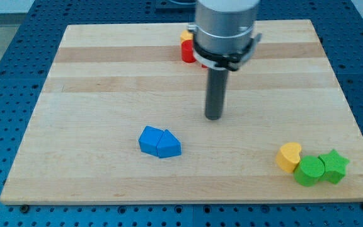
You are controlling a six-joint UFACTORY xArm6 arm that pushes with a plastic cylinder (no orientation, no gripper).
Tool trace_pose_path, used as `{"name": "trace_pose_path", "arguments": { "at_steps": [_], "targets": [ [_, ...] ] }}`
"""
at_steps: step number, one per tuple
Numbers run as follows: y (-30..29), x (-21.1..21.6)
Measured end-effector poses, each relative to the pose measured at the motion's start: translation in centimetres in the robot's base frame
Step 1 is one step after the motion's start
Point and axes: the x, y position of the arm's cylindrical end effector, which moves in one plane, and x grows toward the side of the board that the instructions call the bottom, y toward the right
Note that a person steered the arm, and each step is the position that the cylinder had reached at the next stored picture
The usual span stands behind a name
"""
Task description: Separate the red circle and yellow hexagon
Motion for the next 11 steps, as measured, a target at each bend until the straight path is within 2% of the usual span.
{"name": "trace_pose_path", "arguments": {
  "at_steps": [2,3,4,5,8,10,11],
  "targets": [
    [-6.9,-3.6],
    [-8.8,-8.0],
    [-9.2,-17.3],
    [-9.4,-19.3],
    [-6.6,-19.9],
    [1.1,-18.7],
    [6.5,-16.2]
  ]
}}
